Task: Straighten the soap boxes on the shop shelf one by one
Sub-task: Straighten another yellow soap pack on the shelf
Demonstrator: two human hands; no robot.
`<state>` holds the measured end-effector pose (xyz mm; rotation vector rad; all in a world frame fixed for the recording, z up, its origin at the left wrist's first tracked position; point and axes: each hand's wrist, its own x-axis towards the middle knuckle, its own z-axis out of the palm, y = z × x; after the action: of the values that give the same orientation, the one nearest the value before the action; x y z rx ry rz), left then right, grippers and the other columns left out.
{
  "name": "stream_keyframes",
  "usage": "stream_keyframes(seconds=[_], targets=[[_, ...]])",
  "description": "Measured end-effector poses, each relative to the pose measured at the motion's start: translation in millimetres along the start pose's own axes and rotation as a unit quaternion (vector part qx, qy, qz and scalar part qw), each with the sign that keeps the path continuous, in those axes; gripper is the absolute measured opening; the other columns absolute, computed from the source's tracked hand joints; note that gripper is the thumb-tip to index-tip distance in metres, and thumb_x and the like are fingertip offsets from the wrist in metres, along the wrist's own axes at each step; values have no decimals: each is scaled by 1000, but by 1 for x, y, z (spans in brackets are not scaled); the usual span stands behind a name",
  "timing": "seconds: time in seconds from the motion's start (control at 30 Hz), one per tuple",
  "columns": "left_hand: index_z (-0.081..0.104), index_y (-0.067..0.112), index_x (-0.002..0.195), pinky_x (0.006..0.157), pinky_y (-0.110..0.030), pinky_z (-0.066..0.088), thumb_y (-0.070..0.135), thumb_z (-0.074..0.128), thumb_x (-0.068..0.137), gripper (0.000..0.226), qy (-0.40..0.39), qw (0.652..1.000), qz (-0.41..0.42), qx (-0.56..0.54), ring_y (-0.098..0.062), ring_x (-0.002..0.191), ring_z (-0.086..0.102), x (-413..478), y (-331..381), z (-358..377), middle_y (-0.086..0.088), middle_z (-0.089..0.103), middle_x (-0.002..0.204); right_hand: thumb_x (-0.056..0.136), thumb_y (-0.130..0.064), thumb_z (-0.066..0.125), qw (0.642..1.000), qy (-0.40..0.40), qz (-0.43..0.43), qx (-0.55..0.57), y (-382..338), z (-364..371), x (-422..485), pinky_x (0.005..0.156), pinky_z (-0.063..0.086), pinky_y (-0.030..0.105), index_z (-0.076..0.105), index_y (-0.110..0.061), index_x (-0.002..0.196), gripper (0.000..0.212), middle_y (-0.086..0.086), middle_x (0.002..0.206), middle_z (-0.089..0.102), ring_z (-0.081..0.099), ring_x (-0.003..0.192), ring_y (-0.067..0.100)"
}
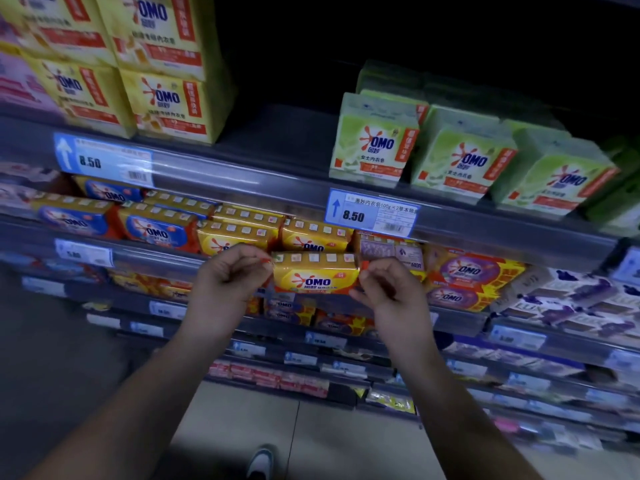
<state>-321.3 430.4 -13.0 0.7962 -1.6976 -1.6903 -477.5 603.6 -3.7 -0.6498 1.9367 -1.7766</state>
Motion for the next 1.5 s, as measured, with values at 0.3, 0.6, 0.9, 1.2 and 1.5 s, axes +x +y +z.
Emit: stream_keyframes(seconds=[0.3, 0.6, 0.9, 1.2, 1.5], targets=[[74, 18, 96, 80, -33, 58, 3, 71, 92, 16, 100, 981, 101, 135, -19, 85, 69, 24, -12, 11, -7, 73, 94, 94, 5, 61, 990, 58, -48, -117, 17, 34, -9, 90, 41, 2, 65, -11, 117, 29, 4, 124, 60, 55, 104, -18], [68, 19, 121, 87, -7, 48, 13, 78, 87, 36, 54, 949, 153, 270, 4, 86, 63, 20, -16, 12, 4, 48, 115, 96, 7, 56, 995, 72, -1, -65, 23, 48, -21, 95, 45, 5, 60, -16, 132, 43, -13, 127, 47, 55, 110, -14], [67, 16, 113, 81, -34, 53, 11, 78, 86, 29, 103, 927, 148, 330, -21, 85, 58, 22, -18, 26, -9, 51, 111, 98, -1, 56, 996, -13, 13, -91, 21, 40, -27, 102, 43, 12, 52, -24, 142, 50, -29, 134, 40, 52, 114, -2], [55, 25, 126, 61, -30, 48, 20, 70, 90, 39, 6, 912, 234, 337, -5, 74, 51, -15, -13, 78, 15, 38, 113, 95, 2, 56, 987, 149, 32, -49, 22, -19, -32, 67, 50, 13, 56, -27, 115, 36, -5, 118, 61, 61, 78, -13], [43, 25, 152, 83, -35, 58, 21, 81, 83, 79, -76, 916, 159, 359, -19, 99, 70, 3, -16, 137, 9, 39, 158, 96, -1, 57, 993, 94, 47, -58, 29, -54, -29, 100, 51, 33, 48, -28, 129, 44, -19, 123, 53, 52, 124, 3]])
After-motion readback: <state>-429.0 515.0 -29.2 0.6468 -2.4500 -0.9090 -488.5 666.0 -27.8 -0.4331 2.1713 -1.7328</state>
